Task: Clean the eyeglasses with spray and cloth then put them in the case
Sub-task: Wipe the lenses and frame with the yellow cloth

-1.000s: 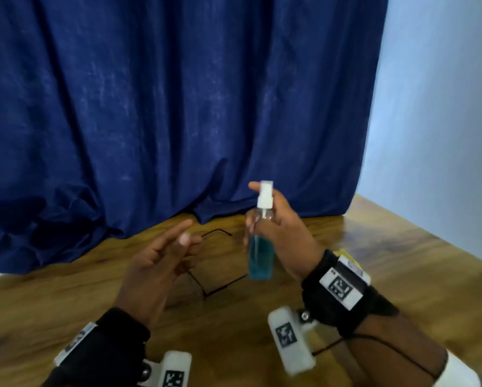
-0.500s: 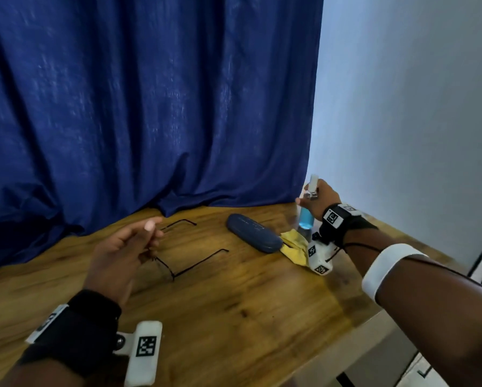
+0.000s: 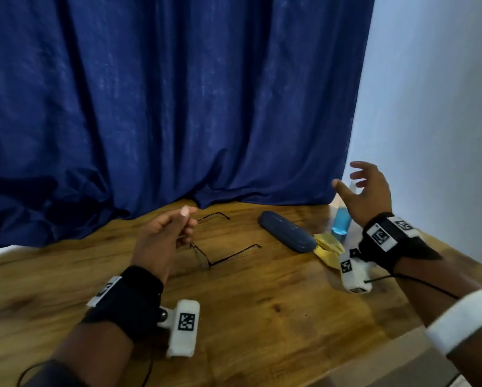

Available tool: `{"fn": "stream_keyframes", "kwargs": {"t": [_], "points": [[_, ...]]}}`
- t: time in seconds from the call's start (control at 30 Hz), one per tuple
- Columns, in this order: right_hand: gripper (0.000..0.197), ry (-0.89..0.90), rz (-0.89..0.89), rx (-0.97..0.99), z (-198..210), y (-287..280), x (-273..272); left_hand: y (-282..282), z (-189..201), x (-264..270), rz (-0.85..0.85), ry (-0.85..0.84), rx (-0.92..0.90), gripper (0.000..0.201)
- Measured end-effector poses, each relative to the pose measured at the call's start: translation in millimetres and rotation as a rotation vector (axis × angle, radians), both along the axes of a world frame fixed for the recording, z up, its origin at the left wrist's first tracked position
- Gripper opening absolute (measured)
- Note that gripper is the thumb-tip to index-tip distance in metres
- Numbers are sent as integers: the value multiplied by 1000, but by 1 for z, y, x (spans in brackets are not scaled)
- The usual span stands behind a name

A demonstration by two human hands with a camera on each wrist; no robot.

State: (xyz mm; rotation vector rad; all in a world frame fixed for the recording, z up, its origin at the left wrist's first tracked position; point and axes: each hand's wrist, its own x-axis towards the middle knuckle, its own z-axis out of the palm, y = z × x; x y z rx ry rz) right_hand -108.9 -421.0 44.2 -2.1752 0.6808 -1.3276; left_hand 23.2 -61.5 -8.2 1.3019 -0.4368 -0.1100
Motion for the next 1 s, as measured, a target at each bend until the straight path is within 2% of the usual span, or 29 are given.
{"fn": "stream_keyframes", "kwargs": {"t": [0.07, 0.1, 0.23, 0.3, 0.43, 0.53, 0.67, 0.73, 0.8, 0.9, 1.0], "points": [[18, 73, 181, -42, 9, 39, 2, 3, 1, 2, 38, 22, -9, 23], [9, 148, 283, -56, 10, 58, 3, 2, 1, 3, 54, 30, -9, 23], [4, 547, 562, -179, 0, 128, 18, 5, 2, 5, 123, 59, 21, 23], [9, 655, 644, -240, -6, 154, 30, 9, 2, 7, 173, 13, 106, 17], [23, 935, 640, -321, -16, 182, 53, 18, 0, 14, 225, -256, 444, 12], [30, 1088, 584, -461, -17, 191, 63, 21, 3, 17, 197, -331, 513, 15], [21, 1042, 652, -499, -8, 191, 69, 20, 6, 15, 162, -452, 666, 27], [20, 897, 655, -539, 4, 185, 71, 21, 8, 15, 193, -542, 753, 29], [19, 739, 663, -529, 19, 179, 71, 23, 11, 13, 237, -604, 785, 22], [17, 594, 672, -521, 44, 172, 73, 24, 16, 8, 258, -605, 724, 14], [15, 525, 692, -490, 60, 171, 79, 22, 20, 3, 190, -543, 603, 14]]}}
